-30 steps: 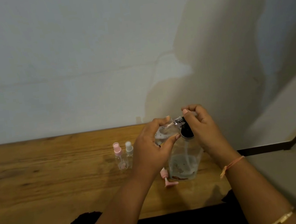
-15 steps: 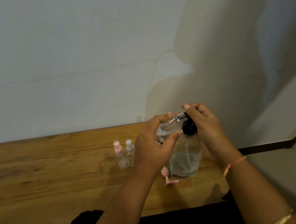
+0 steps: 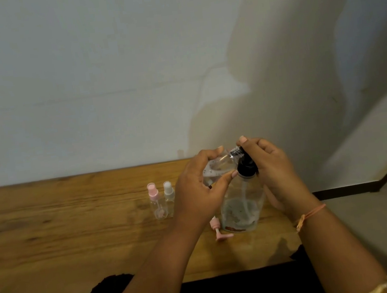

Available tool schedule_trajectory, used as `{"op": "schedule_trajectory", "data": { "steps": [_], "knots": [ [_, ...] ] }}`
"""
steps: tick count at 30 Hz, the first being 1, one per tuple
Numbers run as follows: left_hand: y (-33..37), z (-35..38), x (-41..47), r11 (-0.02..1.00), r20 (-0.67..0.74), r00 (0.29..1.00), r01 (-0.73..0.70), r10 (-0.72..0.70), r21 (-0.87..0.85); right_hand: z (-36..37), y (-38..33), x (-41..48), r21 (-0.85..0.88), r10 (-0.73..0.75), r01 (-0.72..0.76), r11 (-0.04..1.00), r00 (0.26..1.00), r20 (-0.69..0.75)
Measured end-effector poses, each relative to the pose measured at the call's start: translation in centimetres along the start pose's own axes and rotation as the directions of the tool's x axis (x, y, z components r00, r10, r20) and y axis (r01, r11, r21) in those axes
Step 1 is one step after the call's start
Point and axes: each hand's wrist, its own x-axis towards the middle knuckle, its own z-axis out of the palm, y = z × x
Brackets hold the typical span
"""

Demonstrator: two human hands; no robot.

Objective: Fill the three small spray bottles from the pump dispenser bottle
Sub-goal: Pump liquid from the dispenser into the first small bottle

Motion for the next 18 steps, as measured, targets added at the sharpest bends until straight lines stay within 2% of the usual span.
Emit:
{"op": "schedule_trajectory", "data": {
  "steps": [7,18],
  "knots": [
    [-0.05,0.07,0.13,1.000,-0.005,1.000,-0.006,0.006,0.007,0.39,-0.01,-0.03,0.009,0.039,-0.039,0.999,0.999,-0.027],
    [-0.28,0.16,0.11,1.000,0.000,1.000,-0.013,0.013,0.023,-0.22,0.04,0.21,0.060,0.056,-0.057,0.997,0.998,0.018]
  ]
}}
